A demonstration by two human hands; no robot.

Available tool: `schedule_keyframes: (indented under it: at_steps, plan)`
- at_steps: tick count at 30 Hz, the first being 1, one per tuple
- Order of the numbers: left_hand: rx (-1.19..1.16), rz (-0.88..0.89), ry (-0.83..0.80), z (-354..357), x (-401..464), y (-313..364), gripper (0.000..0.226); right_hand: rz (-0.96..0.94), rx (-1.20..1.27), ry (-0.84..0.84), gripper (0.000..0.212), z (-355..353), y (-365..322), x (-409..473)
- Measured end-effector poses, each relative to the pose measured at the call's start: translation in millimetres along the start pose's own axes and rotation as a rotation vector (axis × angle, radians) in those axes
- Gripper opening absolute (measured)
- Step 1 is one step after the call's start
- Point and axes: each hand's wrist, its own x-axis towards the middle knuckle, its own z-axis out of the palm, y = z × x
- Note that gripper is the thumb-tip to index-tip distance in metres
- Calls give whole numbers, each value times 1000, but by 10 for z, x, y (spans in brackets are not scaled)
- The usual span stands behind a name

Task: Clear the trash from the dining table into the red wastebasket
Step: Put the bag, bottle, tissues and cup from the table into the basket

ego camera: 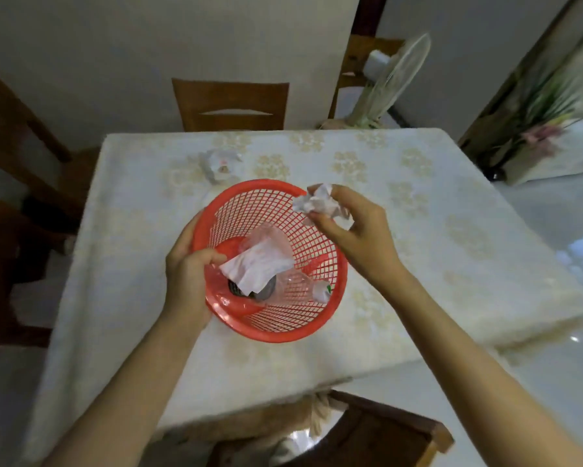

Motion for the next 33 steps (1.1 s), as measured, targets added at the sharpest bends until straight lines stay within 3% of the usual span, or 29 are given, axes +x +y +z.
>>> schedule_keyframes:
  at_steps: [5,10,15,18,21,23,27,33]
  plan:
    - [-70,-28,-101,-814,-366,319,68,-36,-172,-73,21,730,-834,-645]
    - [-18,-38,-136,-1599,-583,565,66,41,-169,-139,42,1305,-1525,-1080]
    - [26,-26,-90,-1991,-628,723,68,163,-241,30,36,1377,-1653,-1208]
    - [56,-7,-89,-2094,-614,743,66,327,-233,203,33,1337,-1314,-1190]
    - [63,-35,-79,-2192,-487,705,65,592,-181,258,41,1302,-813,-1077]
    - [45,-43,-64,-2232,-345,671,66,689,-213,196,45,1294,-361,-983]
    - [65,-38,-50,-2115,-1,605,67,797,-334,47,80,1381,606,-828]
    - [123,-48,-54,-1742,548,486,67,916,-555,-111,90,1485,1475,-680]
